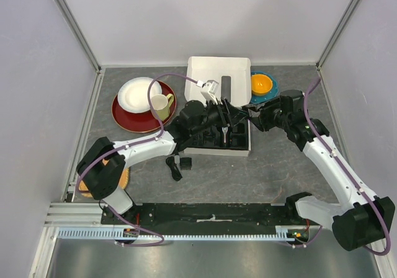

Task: Sort the hair-cutting tools

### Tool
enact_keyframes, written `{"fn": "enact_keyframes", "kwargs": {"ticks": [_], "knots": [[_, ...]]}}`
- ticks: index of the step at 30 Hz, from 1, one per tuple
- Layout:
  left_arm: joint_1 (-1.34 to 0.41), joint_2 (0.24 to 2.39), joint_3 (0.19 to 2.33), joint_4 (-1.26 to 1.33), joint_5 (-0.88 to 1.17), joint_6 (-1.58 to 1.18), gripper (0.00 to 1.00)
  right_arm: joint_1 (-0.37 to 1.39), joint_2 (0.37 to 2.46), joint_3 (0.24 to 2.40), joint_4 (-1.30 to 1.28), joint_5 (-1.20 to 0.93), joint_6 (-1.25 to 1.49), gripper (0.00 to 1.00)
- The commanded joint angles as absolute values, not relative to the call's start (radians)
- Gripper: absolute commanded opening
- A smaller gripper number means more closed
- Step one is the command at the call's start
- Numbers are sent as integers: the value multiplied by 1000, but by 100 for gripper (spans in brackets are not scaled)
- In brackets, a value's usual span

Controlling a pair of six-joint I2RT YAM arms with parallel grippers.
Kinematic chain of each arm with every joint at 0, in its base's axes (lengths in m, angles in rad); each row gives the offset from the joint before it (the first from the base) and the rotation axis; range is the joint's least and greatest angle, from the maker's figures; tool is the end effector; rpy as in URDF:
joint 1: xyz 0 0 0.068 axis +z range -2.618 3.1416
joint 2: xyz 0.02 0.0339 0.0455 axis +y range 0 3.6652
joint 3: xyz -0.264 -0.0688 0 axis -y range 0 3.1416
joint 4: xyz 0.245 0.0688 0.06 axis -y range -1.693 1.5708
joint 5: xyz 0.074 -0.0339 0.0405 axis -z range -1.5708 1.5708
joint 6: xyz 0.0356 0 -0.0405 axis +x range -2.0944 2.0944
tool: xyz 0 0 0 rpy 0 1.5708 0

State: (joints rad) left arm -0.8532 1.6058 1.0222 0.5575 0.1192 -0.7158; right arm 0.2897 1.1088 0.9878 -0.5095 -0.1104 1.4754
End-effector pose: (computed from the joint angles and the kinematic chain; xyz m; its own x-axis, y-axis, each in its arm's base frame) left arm 0.2441 -0.2861 0.2896 -0.5551 -0.3548 -0.7523 0.6122 0.4380 -0.6583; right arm 0.2300 0.0726 0.3153 -0.4213 0.9068 -0.0123 0.5272 0.2560 0.8102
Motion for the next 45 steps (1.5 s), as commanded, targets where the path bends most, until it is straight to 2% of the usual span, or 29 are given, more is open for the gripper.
{"fn": "enact_keyframes", "kwargs": {"ticks": [1,7,12,15,17,20,21,23,26,27,30,37,45], "knots": [[-857,1632,1065,606,63,-699,56,295,1089,982,-477,-129,1502,42],[-858,1646,1078,591,66,-696,38,299,1089,983,-469,-141,1505,42],[-857,1681,1118,571,103,-683,33,302,1091,980,-465,-156,1502,42],[-859,1692,1129,571,113,-683,19,304,1091,974,-463,-166,1500,42],[-858,1701,1137,561,121,-681,2,304,1091,971,-459,-170,1500,42],[-859,1701,1154,516,112,-677,2,304,1103,977,-459,-179,1485,50],[-858,1700,1158,505,114,-673,2,304,1109,980,-459,-179,1459,63],[-856,1692,1183,445,121,-654,2,304,1127,992,-459,-184,1431,79],[-853,1683,1233,315,140,-615,2,302,1158,1020,-453,-181,1359,95],[-850,1675,1244,287,144,-606,2,302,1164,1029,-451,-169,1323,98],[-827,1641,1235,216,156,-594,2,301,1201,1066,-449,-138,1263,98],[-715,1580,1212,138,337,-615,2,293,1174,1078,-451,-31,1189,97],[-643,1525,1215,69,385,-603,2,290,1169,1069,-451,14,1078,96]]}}
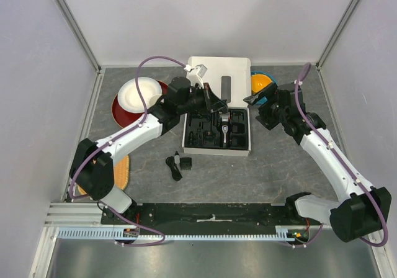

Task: Sort the hair-cutting tools

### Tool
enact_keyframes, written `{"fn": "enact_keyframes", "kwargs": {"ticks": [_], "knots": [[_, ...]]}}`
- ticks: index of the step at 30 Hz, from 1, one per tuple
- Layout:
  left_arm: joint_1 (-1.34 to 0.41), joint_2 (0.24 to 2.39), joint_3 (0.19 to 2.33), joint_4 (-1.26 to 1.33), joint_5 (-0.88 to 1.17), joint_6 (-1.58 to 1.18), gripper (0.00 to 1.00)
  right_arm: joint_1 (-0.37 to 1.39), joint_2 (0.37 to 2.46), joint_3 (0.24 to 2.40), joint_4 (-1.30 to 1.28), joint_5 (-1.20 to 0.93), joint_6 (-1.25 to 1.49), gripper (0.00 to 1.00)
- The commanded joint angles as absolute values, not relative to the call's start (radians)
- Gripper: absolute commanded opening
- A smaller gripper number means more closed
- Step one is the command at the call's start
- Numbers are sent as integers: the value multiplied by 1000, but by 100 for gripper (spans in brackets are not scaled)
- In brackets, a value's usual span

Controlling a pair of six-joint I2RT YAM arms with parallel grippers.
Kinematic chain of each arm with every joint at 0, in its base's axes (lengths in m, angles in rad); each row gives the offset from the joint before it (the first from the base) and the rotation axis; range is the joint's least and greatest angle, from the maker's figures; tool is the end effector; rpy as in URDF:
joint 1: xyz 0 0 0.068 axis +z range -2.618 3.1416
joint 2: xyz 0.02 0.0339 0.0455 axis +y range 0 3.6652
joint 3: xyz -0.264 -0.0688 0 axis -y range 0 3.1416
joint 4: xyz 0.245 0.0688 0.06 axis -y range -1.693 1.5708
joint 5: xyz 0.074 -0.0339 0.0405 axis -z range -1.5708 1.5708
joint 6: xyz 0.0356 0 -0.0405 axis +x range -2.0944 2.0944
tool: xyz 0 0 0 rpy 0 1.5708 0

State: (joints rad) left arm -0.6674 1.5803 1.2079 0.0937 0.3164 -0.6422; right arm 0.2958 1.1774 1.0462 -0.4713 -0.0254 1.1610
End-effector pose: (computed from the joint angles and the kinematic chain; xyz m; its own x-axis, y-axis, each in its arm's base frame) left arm 0.2886 -0.2416 0.3146 -0.6661 -0.1998 -0.7186 0.5298 0.5515 -0.6444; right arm 0.2483 0.0766 0.3227 -0.5016 0.8057 -0.3151 0.3731 0.5301 0.7614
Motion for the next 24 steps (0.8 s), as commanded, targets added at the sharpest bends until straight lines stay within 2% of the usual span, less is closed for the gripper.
{"fn": "enact_keyframes", "kwargs": {"ticks": [1,14,18,24], "knots": [[-629,1523,1215,64,388,-607,2,290,1170,1066,-451,9,1071,96],[-519,1638,1334,-97,492,-632,2,290,1246,1049,-439,-77,830,94],[-485,1753,1426,-118,670,-643,2,288,1265,1023,-439,-45,808,91],[-474,1931,1614,-215,830,-615,2,290,1362,1032,-437,-37,769,83]]}}
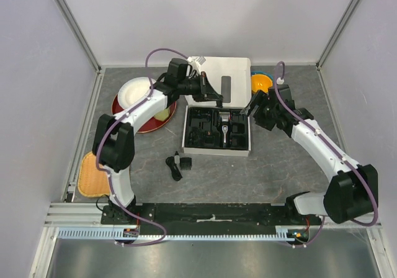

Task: Sort the hair-cutting tools

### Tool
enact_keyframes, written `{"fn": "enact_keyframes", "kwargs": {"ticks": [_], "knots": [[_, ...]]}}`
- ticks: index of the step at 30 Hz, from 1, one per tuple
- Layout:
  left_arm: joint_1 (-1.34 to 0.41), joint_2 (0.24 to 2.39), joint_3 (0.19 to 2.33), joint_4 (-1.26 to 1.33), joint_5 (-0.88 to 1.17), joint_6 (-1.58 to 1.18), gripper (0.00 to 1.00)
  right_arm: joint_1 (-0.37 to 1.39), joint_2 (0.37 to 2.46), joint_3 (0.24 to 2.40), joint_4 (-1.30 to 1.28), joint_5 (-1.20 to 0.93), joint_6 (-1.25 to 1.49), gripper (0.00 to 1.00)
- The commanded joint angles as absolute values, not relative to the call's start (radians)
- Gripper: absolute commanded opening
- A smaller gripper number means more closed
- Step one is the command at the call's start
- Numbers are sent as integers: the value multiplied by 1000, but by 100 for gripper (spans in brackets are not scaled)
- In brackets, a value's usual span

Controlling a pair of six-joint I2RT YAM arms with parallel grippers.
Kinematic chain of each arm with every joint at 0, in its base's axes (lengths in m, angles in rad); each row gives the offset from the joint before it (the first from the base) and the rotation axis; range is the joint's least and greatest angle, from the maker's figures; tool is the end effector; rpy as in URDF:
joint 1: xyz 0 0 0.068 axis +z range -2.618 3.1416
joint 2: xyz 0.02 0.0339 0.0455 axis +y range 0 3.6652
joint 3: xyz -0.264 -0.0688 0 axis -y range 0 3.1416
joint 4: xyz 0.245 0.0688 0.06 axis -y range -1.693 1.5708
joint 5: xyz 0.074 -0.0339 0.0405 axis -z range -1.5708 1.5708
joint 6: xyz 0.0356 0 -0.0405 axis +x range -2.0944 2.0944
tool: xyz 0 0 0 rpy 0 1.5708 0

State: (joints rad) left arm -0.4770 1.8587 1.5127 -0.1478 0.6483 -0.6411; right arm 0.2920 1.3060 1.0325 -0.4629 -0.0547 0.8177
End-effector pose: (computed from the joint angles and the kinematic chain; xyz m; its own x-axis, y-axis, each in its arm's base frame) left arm 0.3774 -0.2192 0.2915 -0.8388 -0.1031 -0.5345 0.4200 0.5020 -0.7560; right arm 0.2716 0.0837 0.2863 -0.6779 0.5569 -0.4799 0.2462 0.7871 0.5656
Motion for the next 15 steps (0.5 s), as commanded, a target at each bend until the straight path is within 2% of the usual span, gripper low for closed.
{"fn": "enact_keyframes", "kwargs": {"ticks": [1,8,15], "knots": [[-472,1975,1630,-215,845,-618,2,290,1376,1034,-437,-32,769,83],[-468,2141,1773,-170,922,-656,2,291,1447,1054,-431,-6,770,80],[-469,2224,1763,-57,962,-761,2,290,1444,1046,-431,34,793,80]]}}
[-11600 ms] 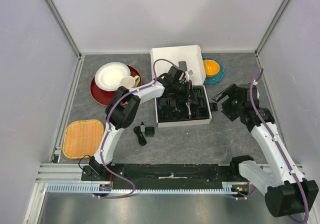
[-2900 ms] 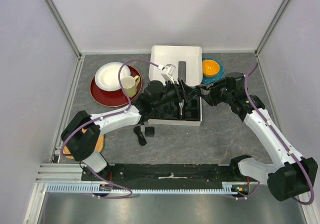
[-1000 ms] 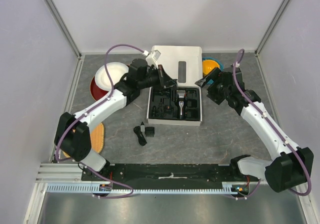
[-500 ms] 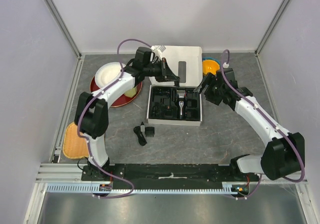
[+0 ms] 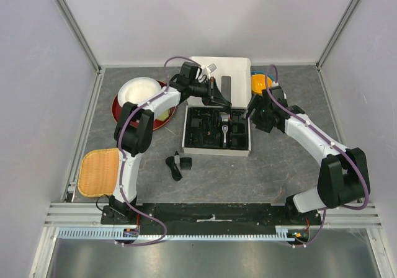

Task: Sort the hair-cutting tools

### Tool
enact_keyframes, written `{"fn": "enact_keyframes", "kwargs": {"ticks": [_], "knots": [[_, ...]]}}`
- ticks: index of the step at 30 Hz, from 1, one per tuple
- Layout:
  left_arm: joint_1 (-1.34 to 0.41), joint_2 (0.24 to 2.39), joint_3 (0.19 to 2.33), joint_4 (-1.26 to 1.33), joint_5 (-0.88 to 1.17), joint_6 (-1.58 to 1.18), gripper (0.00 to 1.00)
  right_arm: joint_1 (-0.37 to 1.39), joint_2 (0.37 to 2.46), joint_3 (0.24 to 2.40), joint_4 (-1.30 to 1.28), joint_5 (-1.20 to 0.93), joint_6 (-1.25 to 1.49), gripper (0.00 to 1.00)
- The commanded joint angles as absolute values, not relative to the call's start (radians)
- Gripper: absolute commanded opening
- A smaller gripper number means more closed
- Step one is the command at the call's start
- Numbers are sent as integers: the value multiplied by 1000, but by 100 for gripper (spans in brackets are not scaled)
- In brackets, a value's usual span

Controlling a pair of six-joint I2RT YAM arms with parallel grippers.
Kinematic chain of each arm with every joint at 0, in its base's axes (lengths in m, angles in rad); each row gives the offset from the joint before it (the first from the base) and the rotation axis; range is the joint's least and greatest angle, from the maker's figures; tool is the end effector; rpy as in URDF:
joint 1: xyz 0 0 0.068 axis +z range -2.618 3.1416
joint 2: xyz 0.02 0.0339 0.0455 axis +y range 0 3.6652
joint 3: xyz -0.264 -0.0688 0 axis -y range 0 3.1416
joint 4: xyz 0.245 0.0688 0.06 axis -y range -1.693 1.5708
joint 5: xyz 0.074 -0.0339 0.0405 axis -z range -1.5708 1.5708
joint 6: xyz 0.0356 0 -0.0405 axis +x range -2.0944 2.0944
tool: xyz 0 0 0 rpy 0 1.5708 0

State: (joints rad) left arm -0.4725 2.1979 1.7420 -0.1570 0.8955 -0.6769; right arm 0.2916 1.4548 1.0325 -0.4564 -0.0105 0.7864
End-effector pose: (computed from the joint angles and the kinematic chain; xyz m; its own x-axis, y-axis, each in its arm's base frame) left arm 0.4326 -0.2523 0.2179 -0.9336 0.0374 -0.3564 0.3441 0.3714 -0.8624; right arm 0.2944 0.0887 0.2457 -0.7289 0.5202 -0.4451 0.3143 0.8318 0.4574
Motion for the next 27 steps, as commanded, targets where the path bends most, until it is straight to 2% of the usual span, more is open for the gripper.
{"fn": "enact_keyframes", "kwargs": {"ticks": [1,5,14,27], "knots": [[-469,2226,1747,4,962,-782,2,290,1442,1043,-431,40,795,80],[-474,2240,1681,206,947,-928,2,290,1433,1032,-433,51,808,80],[-500,2342,1674,400,916,-1153,2,290,1416,1029,-431,74,841,79],[-551,2313,1664,147,721,-1006,2,288,1399,1055,-433,84,850,79]]}}
